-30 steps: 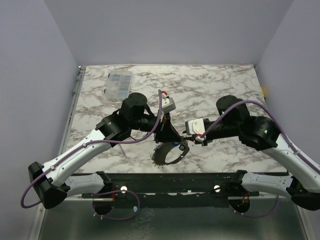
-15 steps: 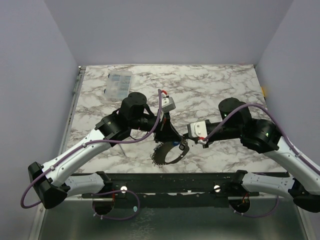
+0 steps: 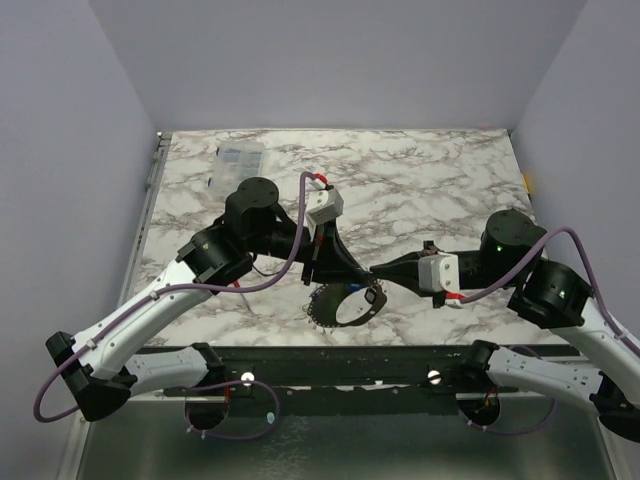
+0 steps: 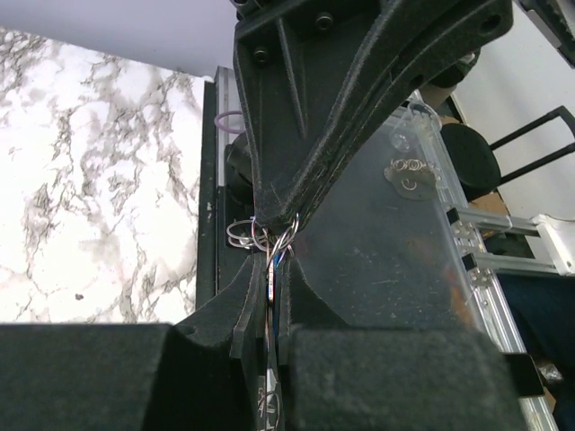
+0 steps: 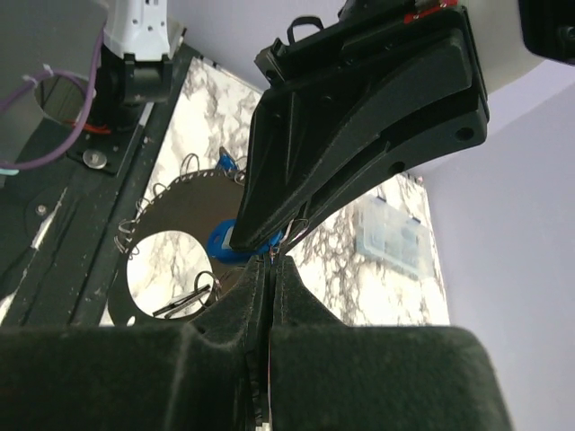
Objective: Put the keys on the keyring
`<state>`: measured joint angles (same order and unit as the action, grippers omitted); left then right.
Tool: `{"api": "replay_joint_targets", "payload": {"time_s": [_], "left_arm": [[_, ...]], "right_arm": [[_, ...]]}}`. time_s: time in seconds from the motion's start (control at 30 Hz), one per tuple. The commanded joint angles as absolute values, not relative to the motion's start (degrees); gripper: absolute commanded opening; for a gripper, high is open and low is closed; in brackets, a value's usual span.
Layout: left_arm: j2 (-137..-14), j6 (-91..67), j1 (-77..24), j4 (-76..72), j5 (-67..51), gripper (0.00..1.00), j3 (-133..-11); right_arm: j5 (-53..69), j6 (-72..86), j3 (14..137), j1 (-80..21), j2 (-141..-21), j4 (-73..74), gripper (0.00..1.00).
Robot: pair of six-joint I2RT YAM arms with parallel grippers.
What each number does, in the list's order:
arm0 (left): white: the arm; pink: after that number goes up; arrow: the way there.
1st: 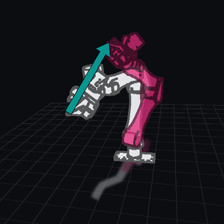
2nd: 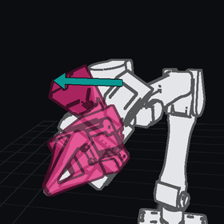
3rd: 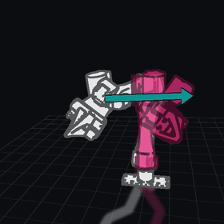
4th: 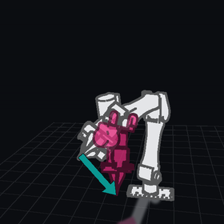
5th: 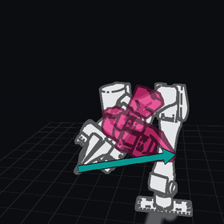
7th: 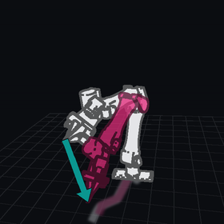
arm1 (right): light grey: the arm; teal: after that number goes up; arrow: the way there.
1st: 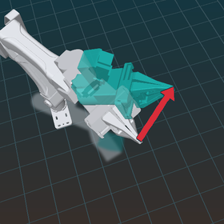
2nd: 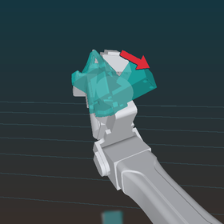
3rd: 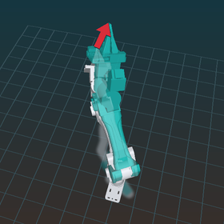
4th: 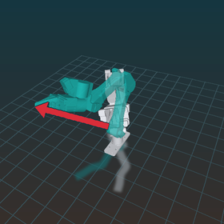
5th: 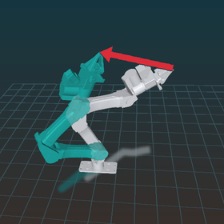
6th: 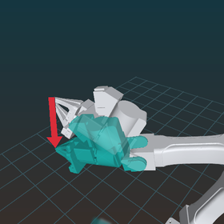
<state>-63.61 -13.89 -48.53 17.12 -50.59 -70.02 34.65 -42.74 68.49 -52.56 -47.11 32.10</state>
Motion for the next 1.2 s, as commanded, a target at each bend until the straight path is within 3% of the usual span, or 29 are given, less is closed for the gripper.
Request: {"api": "replay_joint_targets", "payload": {"time_s": [0.0, 0.27, 0.53, 0.87, 1.03, 1.17], "left_arm": [[-62.59, -14.26, -48.42, 19.06, -54.67, 0.0, -70.22], [-61.77, -11.51, -48.4, 18.79, -56.41, 0.0, -70.01], [-58.1, -11.31, -48.45, 7.86, -56.46, 0.0, -66.46], [-58.29, -10.11, -48.47, -0.34, -59.7, 0.0, -66.85], [-53.91, -12.28, -48.51, -18.22, -57.78, 0.0, -59.0], [-54.29, -10.36, -48.41, -19.96, -57.43, 0.0, -59.54]], "right_arm": [[39.33, -41.49, 69.15, -52.69, -44.67, 22.78, 0.01], [42.27, -36.08, 64.44, -52.66, -40.19, 12.93, 0.01], [36.35, -24.09, 46.99, -52.65, -33.93, -20.27, 0.0], [36.34, -14.35, 41.54, -52.69, -38.03, -49.4, 0.01], [37.6, -8.34, 42.1, -52.65, -41.95, -59.41, 0.0], [37.13, -0.82, 41.32, -52.65, -45.51, -68.97, 0.0]]}}
